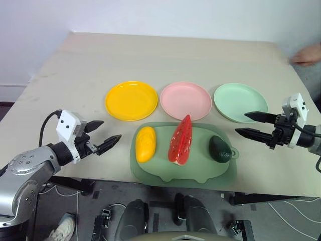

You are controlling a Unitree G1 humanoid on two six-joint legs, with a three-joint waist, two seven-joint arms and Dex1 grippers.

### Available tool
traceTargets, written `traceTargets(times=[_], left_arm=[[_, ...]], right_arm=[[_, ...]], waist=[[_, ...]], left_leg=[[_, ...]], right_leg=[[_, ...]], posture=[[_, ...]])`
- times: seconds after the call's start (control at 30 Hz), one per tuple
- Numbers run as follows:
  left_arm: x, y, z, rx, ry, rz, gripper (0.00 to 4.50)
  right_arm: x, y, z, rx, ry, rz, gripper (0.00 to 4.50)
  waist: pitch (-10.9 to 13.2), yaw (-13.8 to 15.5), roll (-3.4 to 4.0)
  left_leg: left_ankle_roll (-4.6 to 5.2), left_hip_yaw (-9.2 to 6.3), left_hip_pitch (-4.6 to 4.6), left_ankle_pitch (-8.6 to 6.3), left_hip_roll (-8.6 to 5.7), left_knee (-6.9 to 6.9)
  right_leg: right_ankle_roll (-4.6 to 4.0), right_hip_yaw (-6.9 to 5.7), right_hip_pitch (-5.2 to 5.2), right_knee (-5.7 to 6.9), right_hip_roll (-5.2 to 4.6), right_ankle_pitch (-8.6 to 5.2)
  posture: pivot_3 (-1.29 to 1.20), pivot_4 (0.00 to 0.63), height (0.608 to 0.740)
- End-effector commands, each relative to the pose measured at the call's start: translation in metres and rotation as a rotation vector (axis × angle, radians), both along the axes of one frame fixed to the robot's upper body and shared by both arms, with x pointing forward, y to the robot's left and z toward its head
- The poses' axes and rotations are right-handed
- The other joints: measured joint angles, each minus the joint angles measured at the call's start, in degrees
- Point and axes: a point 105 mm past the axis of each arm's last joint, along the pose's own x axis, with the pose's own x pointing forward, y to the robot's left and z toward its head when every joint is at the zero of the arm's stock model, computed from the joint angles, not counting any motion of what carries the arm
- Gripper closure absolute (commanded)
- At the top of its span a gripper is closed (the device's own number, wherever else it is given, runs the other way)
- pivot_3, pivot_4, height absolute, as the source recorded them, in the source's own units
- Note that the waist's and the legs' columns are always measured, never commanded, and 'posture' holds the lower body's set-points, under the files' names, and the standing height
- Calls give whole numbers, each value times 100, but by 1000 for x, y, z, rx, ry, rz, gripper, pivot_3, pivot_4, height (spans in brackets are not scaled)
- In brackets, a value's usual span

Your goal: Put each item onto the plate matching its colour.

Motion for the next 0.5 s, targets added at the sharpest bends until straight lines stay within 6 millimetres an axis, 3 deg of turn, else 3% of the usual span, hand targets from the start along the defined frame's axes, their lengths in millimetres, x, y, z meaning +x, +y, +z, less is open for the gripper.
traceTargets(times=[0.03, 0.5], left_arm=[[-6, -8, 6, 7, -26, -38, 11], [-11, -3, 12, -2, -15, -65, 11]], right_arm=[[0, 1, 15, -17, -51, 8, 0], [-7, 3, 25, -25, -19, -7, 0]], waist=[[0, -2, 0], [0, 1, 0]], left_leg=[[0, 0, 0, 0, 0, 0], [0, 0, -1, 0, 0, 0]], right_leg=[[0, 0, 0, 0, 0, 0], [0, 0, -1, 0, 0, -1]], posture=[[0, 150, 740], [0, 150, 740]])
